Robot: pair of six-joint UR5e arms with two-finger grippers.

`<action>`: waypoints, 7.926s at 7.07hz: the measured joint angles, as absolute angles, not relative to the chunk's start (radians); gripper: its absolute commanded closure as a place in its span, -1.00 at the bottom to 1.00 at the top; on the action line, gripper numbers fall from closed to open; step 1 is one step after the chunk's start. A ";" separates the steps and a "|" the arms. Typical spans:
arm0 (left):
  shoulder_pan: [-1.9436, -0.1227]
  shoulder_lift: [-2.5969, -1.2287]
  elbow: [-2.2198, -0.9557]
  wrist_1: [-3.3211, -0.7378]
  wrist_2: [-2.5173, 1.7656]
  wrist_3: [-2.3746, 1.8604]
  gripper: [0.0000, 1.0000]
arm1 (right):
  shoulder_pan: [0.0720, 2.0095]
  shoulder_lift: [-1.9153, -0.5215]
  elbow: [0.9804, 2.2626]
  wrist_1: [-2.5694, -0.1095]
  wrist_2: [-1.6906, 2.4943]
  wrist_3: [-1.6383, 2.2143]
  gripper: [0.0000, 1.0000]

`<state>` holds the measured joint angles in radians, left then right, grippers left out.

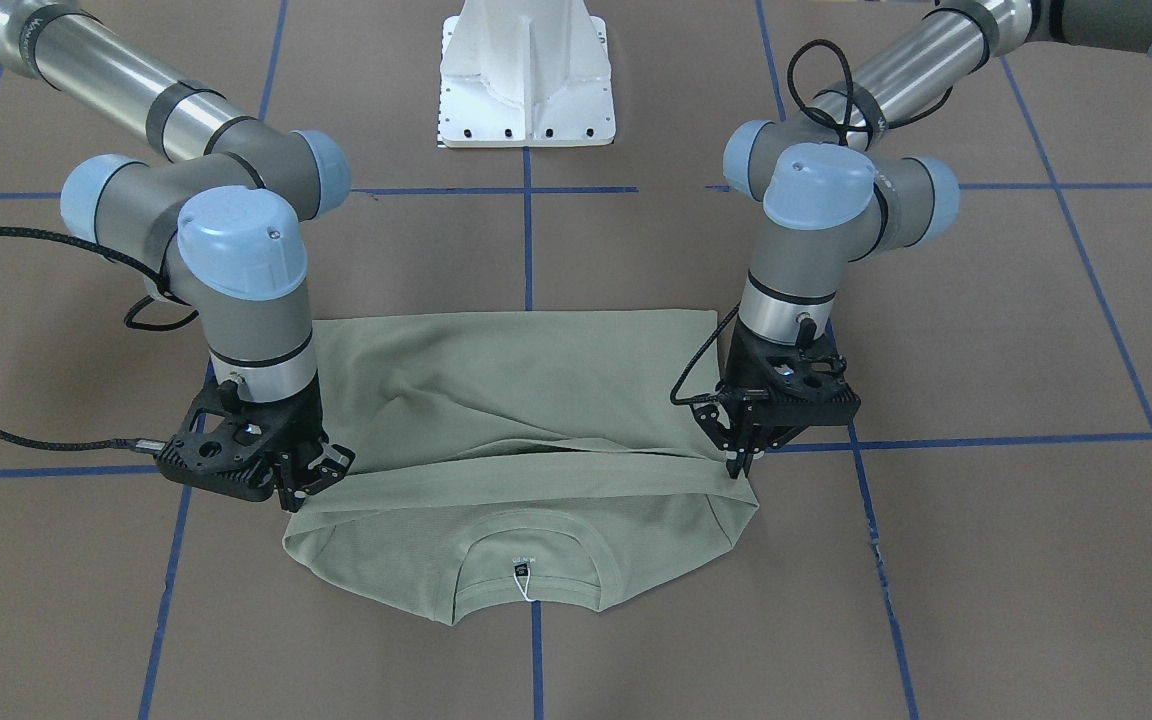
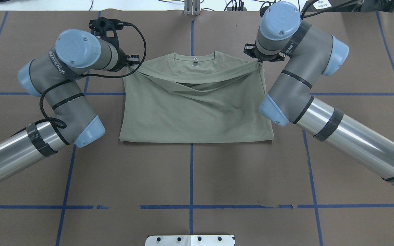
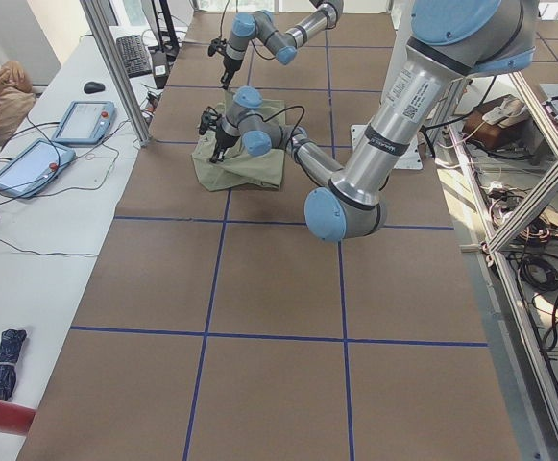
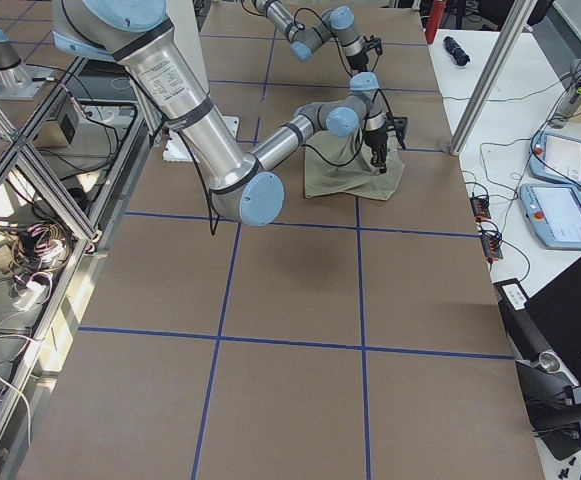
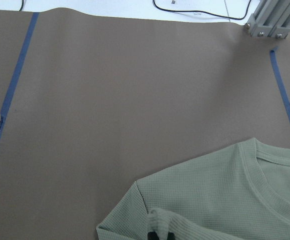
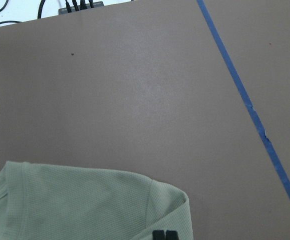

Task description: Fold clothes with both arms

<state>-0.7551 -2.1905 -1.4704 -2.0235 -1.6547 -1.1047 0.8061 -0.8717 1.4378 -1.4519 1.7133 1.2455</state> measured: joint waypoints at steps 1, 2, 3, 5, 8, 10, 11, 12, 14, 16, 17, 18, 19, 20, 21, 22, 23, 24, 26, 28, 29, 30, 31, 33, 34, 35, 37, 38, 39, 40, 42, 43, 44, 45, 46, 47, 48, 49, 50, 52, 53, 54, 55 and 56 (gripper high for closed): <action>-0.759 -2.194 -1.443 -2.032 -1.654 -1.095 1.00 | 0.810 -0.871 1.419 -1.450 1.720 1.237 1.00; -0.760 -2.204 -1.403 -2.055 -1.654 -1.091 1.00 | 0.811 -0.870 1.398 -1.445 1.722 1.233 1.00; -0.759 -2.221 -1.347 -2.093 -1.654 -1.090 -0.98 | 0.811 -0.869 1.371 -1.421 1.723 1.232 -0.98; -0.759 -2.232 -1.293 -2.153 -1.657 -1.033 -1.00 | 0.798 -0.864 1.331 -1.354 1.718 1.232 -1.00; -0.771 -2.155 -1.433 -2.183 -1.763 -0.843 -1.00 | 0.822 -0.874 1.367 -1.332 1.804 1.122 -1.00; -0.765 -1.988 -1.655 -2.190 -1.819 -0.872 -0.99 | 0.831 -0.894 1.400 -1.329 1.830 1.082 -1.00; -0.734 -1.906 -1.731 -2.222 -1.820 -0.955 -0.73 | 0.831 -0.896 1.405 -1.328 1.832 1.080 -1.00; -0.678 -1.843 -1.759 -2.288 -1.794 -1.046 -0.53 | 0.831 -0.897 1.408 -1.328 1.833 1.081 -1.00; -0.545 -1.799 -1.732 -2.386 -1.669 -1.244 -0.42 | 0.831 -0.897 1.411 -1.327 1.833 1.083 -1.00; -0.488 -1.797 -1.679 -2.437 -1.611 -1.321 -0.35 | 0.831 -0.897 1.420 -1.327 1.833 1.089 -1.00; -0.482 -1.797 -1.666 -2.451 -1.606 -1.332 0.05 | 0.831 -0.898 1.423 -1.327 1.833 1.090 -1.00; -0.481 -1.797 -1.660 -2.457 -1.604 -1.342 0.68 | 0.831 -0.898 1.424 -1.327 1.833 1.090 -1.00; -0.481 -1.799 -1.659 -2.459 -1.604 -1.358 1.00 | 0.831 -0.899 1.425 -1.327 1.833 1.091 -1.00; -0.477 -1.800 -1.659 -2.460 -1.604 -1.373 1.00 | 0.831 -0.899 1.425 -1.327 1.833 1.091 -1.00; -0.470 -1.801 -1.658 -2.460 -1.604 -1.378 1.00 | 0.831 -0.900 1.426 -1.327 1.833 1.091 -1.00; -0.463 -1.803 -1.659 -2.460 -1.604 -1.379 1.00 | 0.831 -0.901 1.426 -1.327 1.833 1.091 -1.00; -0.461 -1.804 -1.664 -2.460 -1.605 -1.378 1.00 | 0.831 -0.901 1.425 -1.327 1.833 1.090 -1.00; -0.463 -1.800 -1.676 -2.459 -1.610 -1.370 1.00 | 0.831 -0.901 1.425 -1.327 1.833 1.089 -1.00; -0.519 -1.787 -1.694 -2.452 -1.616 -1.247 1.00 | 0.831 -0.901 1.424 -1.327 1.833 1.086 -1.00; -0.691 -1.803 -1.618 -2.446 -1.632 -1.039 1.00 | 0.830 -0.899 1.424 -1.327 1.832 1.089 -1.00; -0.781 -1.853 -1.522 -2.446 -1.647 -0.944 1.00 | 0.829 -0.899 1.424 -1.326 1.832 1.090 -1.00; -0.850 -1.937 -1.393 -2.446 -1.652 -0.865 1.00 | 0.827 -0.899 1.424 -1.326 1.832 1.092 -1.00; -0.896 -2.042 -1.245 -2.447 -1.650 -0.812 1.00 | 0.826 -0.898 1.425 -1.325 1.832 1.093 -1.00; -0.944 -2.239 -0.986 -2.450 -1.627 -0.743 -0.83 | 0.825 -0.897 1.428 -1.325 1.832 1.094 -1.00; -0.961 -2.268 -0.945 -2.456 -1.610 -0.683 -1.00 | 0.823 -0.896 1.431 -1.326 1.832 1.101 -1.00; -0.975 -2.261 -0.962 -2.468 -1.617 -0.629 -1.00 | 0.813 -0.889 1.431 -1.326 1.829 1.134 -0.93; -0.998 -2.207 -1.071 -2.483 -1.798 -0.639 -1.00 | 0.762 -0.845 1.425 -1.323 1.811 1.327 -0.73; -1.004 -2.174 -1.122 -2.487 -1.863 -0.661 -1.00 | 0.718 -0.813 1.414 -1.318 1.771 1.459 -0.65; -1.005 -2.153 -1.153 -2.489 -1.886 -0.672 -1.00 | 0.672 -0.778 1.386 -1.317 1.722 1.568 -0.61; -1.005 -2.141 -1.167 -2.489 -1.894 -0.683 -1.00 | 0.631 -0.745 1.346 -1.316 1.681 1.649 -0.56; -1.000 -2.135 -1.173 -2.490 -1.898 -0.708 -1.00 | 0.579 -0.721 1.294 -1.315 1.615 1.710 -0.56; -0.997 -2.134 -1.173 -2.490 -1.898 -0.712 -1.00 | 0.564 -0.719 1.279 -1.316 1.590 1.713 -0.48; -0.995 -2.132 -1.173 -2.491 -1.898 -0.712 -1.00 | 0.551 -0.718 1.272 -1.315 1.572 1.713 -0.40; -0.995 -2.130 -1.173 -2.491 -1.898 -0.712 -1.00 | 0.539 -0.717 1.269 -1.315 1.554 1.713 -0.26; -0.994 -2.128 -1.173 -2.491 -1.898 -0.711 -1.00 | 0.529 -0.717 1.268 -1.315 1.538 1.713 -0.24; -0.994 -2.128 -1.173 -2.491 -1.898 -0.711 -1.00 | 0.523 -0.718 1.267 -1.315 1.531 1.712 -0.09; -0.994 -2.128 -1.174 -2.491 -1.898 -0.712 -1.00 | 0.521 -0.719 1.267 -1.315 1.526 1.710 0.10; -0.993 -2.128 -1.174 -2.491 -1.898 -0.712 -1.00 | 0.519 -0.720 1.267 -1.315 1.521 1.707 0.40; -0.993 -2.128 -1.174 -2.491 -1.898 -0.711 -1.00 | 0.517 -0.721 1.267 -1.315 1.519 1.705 0.81; -0.993 -2.128 -1.173 -2.492 -1.898 -0.710 -1.00 | 0.516 -0.720 1.267 -1.315 1.516 1.698 1.00; -0.992 -2.127 -1.173 -2.494 -1.898 -0.711 -1.00 | 0.516 -0.720 1.267 -1.315 1.516 1.688 1.00; -0.991 -2.127 -1.173 -2.502 -1.898 -0.712 -1.00 | 0.516 -0.720 1.271 -1.316 1.519 1.667 1.00; -0.990 -2.126 -1.173 -2.510 -1.898 -0.712 -1.00 | 0.516 -0.726 1.283 -1.322 1.523 1.643 1.00; -0.986 -2.123 -1.172 -2.515 -1.898 -0.712 -1.00 | 0.517 -0.750 1.329 -1.351 1.527 1.627 1.00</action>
